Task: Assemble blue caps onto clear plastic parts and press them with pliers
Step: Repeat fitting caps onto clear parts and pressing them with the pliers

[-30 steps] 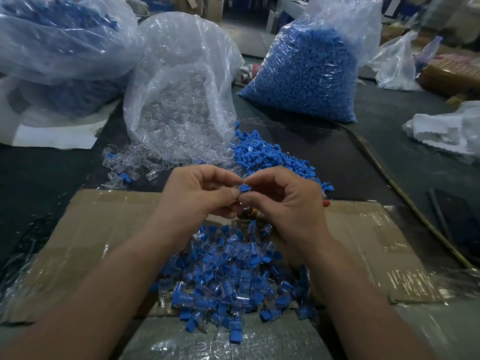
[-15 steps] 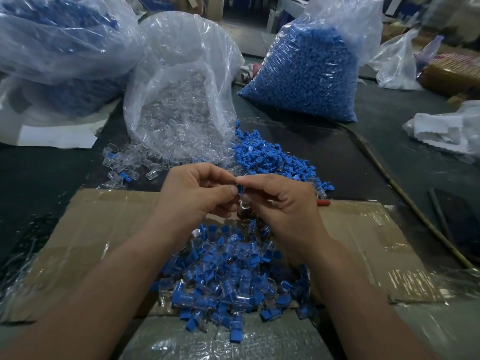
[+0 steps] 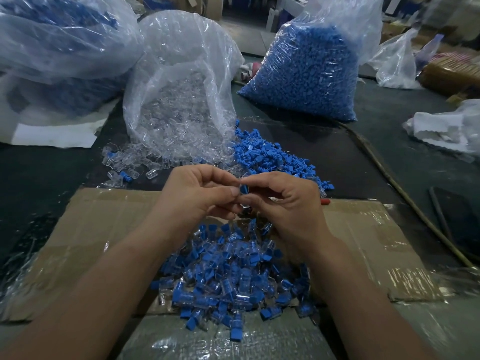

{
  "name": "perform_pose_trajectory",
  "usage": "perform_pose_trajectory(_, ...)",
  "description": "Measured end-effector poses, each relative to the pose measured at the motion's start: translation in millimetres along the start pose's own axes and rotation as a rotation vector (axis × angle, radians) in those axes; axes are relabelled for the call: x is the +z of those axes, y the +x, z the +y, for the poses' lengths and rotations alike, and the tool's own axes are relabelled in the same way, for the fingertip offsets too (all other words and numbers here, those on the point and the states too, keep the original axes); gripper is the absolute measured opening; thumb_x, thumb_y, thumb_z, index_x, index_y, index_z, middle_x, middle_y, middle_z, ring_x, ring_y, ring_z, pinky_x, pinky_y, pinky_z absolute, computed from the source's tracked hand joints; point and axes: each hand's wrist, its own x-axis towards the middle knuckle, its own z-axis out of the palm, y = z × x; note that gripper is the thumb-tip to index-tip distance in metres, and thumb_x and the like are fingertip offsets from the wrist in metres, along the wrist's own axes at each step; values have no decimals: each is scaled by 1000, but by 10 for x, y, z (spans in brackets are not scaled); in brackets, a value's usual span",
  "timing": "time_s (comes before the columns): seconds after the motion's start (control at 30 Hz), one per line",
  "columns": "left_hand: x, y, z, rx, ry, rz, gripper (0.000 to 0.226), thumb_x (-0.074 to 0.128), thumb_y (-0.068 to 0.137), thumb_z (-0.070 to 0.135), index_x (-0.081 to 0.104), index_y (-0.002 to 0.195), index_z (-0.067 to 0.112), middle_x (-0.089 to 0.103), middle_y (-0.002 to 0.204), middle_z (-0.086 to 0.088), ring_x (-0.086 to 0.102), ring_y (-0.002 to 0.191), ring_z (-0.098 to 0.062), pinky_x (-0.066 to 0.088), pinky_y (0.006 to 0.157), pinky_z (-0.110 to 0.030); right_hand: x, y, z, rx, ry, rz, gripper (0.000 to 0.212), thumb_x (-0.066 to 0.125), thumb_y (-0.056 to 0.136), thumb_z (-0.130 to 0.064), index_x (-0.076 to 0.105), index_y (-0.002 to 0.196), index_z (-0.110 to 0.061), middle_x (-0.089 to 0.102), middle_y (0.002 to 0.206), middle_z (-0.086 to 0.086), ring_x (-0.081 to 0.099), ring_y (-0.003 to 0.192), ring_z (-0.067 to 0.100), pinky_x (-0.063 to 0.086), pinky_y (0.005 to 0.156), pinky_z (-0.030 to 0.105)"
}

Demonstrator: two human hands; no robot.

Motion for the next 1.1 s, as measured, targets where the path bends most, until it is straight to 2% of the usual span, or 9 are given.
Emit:
perform_pose_trajectory(0.17,-1,-7,0,6,16,-5,22,65,54,7,62,75,1,67,60,-13,65,50,-18,55,48,-23,-7,1,13,-48,-27,6,27,73,71,-13,67,97,-16,65,85,-10,63,78,2,47,70,9)
perform_pose_trajectory(0.47,1,20,-25,2,15,-3,20,66,56,7,62,75,2,68,61,-15,66,51,-19,54,48,-23,-21,8,12,-103,-73,50,30,73,70,-15,64,98,-19,64,84,-12,62,78,-5,47,69,7)
perform_pose_trajectory(0.67,-2,5,-8,-12,16,-10,19,66,55,6,62,73,2,67,60,-14,65,51,-19,53,46,-22,-24,12,-6,-113,-67,40,29,74,70,-13,65,97,-16,65,84,-9,64,79,0,50,71,10)
perform_pose_trajectory(0.77,-9,1,5,-17,74,-14,10,68,64,-2,62,70,4,66,57,-12,64,49,-18,52,44,-21,-17,11,1,-130,-91,-9,23,75,69,-7,71,92,-8,69,84,-3,66,76,6,55,70,21)
perform_pose_trajectory(0.93,-25,-5,17,7,177,-17,13,64,74,-8,63,69,4,66,58,-9,64,51,-15,54,50,-21,-17,16,-10,-166,-180,-43,21,74,69,-10,72,89,-4,72,82,4,66,75,9,55,69,24)
perform_pose_trajectory(1.03,-12,-10,7,25,214,-31,16,61,77,-9,60,69,5,63,53,-5,61,48,-11,53,50,-21,-18,19,-39,-174,-206,-68,22,75,70,-13,72,90,-5,71,82,1,64,75,7,53,69,19)
perform_pose_trajectory(1.1,0,-4,-7,35,224,-18,16,60,79,-8,59,70,6,62,53,-4,60,48,-9,52,51,-21,-40,27,-52,-86,-200,-93,27,75,70,-21,72,93,-8,67,83,-8,62,77,3,51,71,14)
